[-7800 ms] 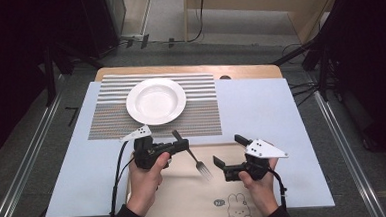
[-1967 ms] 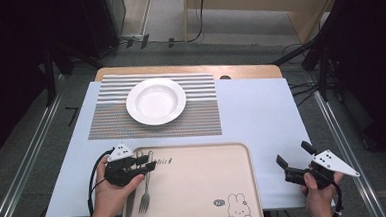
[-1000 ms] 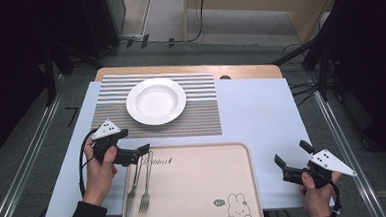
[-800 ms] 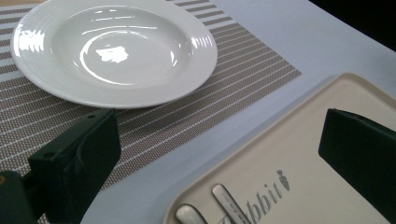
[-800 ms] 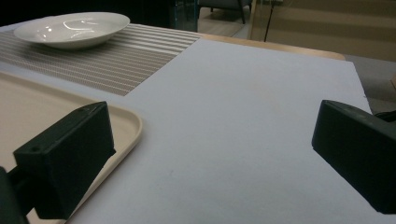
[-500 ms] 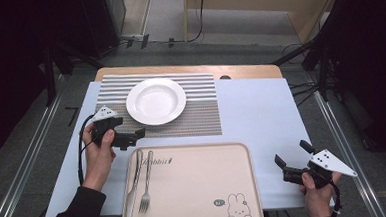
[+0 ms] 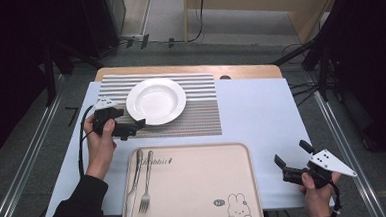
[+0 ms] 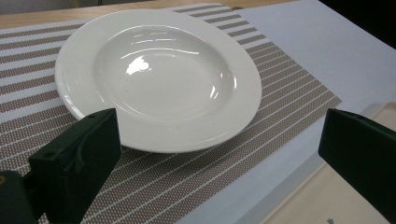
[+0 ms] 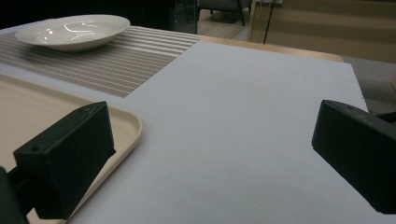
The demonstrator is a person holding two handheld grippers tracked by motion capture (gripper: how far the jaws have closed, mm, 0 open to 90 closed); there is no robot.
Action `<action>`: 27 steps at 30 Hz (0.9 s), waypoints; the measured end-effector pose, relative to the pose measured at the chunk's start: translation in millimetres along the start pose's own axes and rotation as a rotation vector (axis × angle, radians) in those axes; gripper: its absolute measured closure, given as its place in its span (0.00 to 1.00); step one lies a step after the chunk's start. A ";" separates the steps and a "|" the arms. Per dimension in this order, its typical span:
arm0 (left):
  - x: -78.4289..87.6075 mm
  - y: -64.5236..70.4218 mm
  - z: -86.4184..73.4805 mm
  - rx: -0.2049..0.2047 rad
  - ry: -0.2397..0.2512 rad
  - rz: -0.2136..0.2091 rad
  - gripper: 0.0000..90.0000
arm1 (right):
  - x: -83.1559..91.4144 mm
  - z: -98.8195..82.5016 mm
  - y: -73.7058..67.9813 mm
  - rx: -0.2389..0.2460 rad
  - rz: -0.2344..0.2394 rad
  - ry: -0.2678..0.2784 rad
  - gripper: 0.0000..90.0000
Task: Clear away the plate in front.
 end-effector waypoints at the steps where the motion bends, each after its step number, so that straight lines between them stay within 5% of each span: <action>1: -1.4 -0.7 1.3 0.002 0.004 0.000 0.00 | 0.0 -0.1 0.0 0.000 0.000 -0.001 0.00; 27: -31.2 -28.2 20.6 0.042 -0.030 0.022 0.00 | 0.6 -0.5 -0.3 -0.007 0.019 0.015 0.00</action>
Point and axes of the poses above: each handheld gripper's, and its own axes: x roughly backward along the jaws, z roughly out of its top, y roughly to its right, the point moved 2 cm from there along -x, roughly forward along the jaws
